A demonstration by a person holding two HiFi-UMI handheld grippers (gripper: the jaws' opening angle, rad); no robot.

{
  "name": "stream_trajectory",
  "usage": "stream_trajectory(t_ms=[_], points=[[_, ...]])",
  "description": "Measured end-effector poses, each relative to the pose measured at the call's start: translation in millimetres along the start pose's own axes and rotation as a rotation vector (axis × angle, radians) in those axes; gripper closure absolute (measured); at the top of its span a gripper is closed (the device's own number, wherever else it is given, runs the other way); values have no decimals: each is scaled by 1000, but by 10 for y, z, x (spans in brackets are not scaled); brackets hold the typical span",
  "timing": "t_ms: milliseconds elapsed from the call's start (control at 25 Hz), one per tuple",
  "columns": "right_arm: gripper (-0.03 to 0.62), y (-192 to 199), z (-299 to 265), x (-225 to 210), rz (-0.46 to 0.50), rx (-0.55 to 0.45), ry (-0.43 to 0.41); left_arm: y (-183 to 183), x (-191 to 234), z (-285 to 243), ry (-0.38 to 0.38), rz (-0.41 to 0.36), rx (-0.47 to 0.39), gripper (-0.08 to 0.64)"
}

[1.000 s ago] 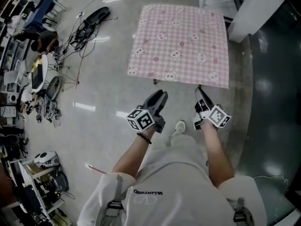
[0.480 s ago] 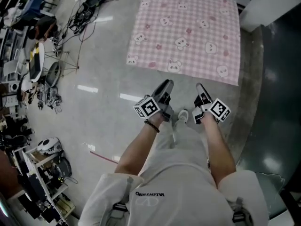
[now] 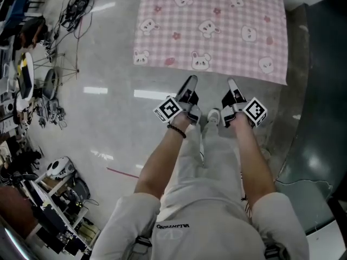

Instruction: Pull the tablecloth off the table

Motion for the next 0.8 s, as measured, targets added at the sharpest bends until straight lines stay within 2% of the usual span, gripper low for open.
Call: stream_trajectory(t_ms=[120,280,400,640,800], points=[[477,-1,-125,-155,-19,-24,7,12,242,-132,9,51,-8,427],[472,-11,-199,-240,-29,-60,3,-5,325,-244,56,81,-24,425],[468,-22,-255,-325,-41,-89,1,4,418,-302,56,117,-30,425],[482,-81,-321,-275,-31,-149,-45,-85,396,-431,90,167,-60,428],[512,-103,-345,-316,-52,-178,-54,-94,427,-476,84,168,-75,489]])
Point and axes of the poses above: the fingertips, and each gripper's own axes: z backward along the fingers, x to its left, y out of its underside, the point moved 9 cm from there along z, backward along the fingers, and after that the axes turned 5 degrees about -z, right-handed, at the moved point
